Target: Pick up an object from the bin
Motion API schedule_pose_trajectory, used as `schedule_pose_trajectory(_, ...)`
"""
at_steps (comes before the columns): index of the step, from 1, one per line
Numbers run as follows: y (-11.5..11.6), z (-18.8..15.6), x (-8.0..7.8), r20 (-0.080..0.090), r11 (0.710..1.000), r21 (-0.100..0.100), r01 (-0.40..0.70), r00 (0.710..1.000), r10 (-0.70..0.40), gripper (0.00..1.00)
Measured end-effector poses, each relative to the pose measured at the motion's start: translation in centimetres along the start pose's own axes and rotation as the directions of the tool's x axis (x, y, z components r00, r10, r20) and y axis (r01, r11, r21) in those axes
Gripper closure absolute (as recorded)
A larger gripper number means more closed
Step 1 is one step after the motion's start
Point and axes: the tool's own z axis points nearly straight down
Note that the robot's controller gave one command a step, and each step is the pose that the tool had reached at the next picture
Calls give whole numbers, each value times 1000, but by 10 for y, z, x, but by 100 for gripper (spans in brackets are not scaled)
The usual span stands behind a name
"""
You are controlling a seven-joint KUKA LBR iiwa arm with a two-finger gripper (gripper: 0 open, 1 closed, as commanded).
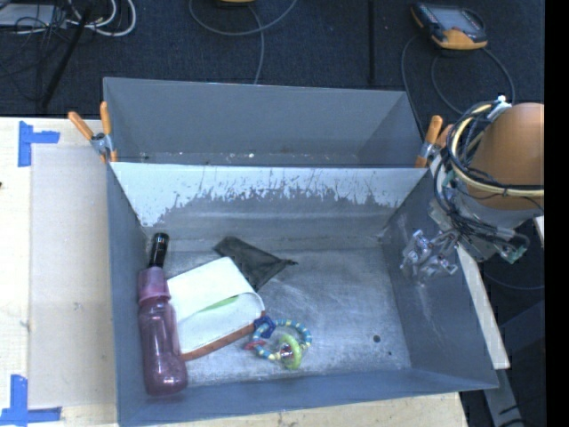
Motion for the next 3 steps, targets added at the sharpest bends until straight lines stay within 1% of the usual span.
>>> schedule_pose_trajectory(1, 0, 0, 0, 0, 1000, 0, 0, 1000, 0, 100)
schedule_pose_trajectory(2, 2, 0, -2, 0, 999, 1, 50, 999, -50, 100)
schedule_pose_trajectory(3, 42, 1, -24, -3, 972, -1, 237, 972, -237, 100)
